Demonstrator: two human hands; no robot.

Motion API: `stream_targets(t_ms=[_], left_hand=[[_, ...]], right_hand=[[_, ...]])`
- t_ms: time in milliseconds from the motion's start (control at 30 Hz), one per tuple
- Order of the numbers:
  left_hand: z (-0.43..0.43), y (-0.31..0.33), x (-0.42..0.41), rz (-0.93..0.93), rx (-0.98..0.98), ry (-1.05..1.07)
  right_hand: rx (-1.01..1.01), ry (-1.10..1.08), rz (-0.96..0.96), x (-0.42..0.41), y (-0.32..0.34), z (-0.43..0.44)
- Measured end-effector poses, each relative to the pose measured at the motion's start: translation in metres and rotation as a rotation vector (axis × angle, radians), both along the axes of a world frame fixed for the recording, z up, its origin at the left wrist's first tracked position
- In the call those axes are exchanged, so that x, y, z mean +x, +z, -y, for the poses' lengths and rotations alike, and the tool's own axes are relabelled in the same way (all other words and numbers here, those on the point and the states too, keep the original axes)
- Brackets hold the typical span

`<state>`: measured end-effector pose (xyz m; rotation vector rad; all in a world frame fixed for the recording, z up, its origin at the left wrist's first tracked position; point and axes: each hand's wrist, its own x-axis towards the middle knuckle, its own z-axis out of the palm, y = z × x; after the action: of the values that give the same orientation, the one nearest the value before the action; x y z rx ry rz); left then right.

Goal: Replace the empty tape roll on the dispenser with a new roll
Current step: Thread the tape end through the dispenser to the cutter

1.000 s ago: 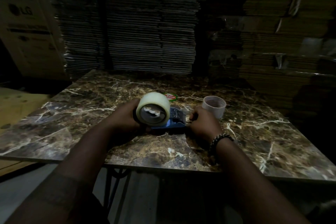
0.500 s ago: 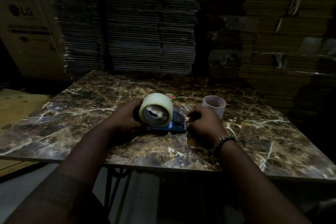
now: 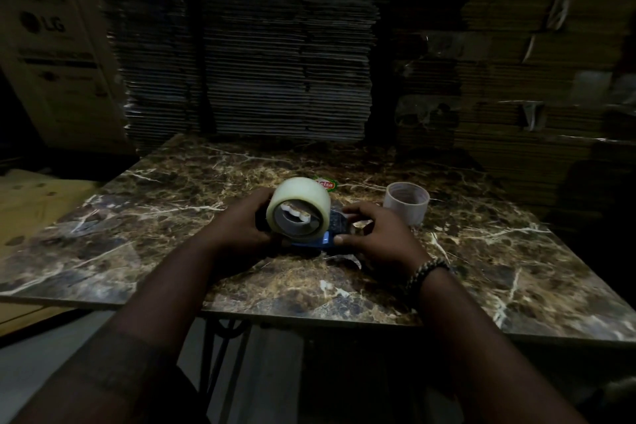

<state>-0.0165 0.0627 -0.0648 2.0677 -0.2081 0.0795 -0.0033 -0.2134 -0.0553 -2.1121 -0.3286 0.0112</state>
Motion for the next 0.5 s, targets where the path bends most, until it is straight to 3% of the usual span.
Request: stream_targets(t_ms=[167,367,500], left_hand=[[0.0006,-0.0009,-0.0014,-0.008,-0.008,-0.001],[-0.0014,0.0030,-0.0012,-0.006,0.043,-0.014],[-0.0063,-0.0013,0.0013,-0.042,-0.024,-0.065]], right_hand=[[-0.087,0.018,0.012,-0.0037,0.0027,0.0005],[-0.033,-0.013,-0.024,-0.0054,0.0033,-0.0018],[-0.061,-0.053,-0.010,0.0014,0.0025,-0.0027]])
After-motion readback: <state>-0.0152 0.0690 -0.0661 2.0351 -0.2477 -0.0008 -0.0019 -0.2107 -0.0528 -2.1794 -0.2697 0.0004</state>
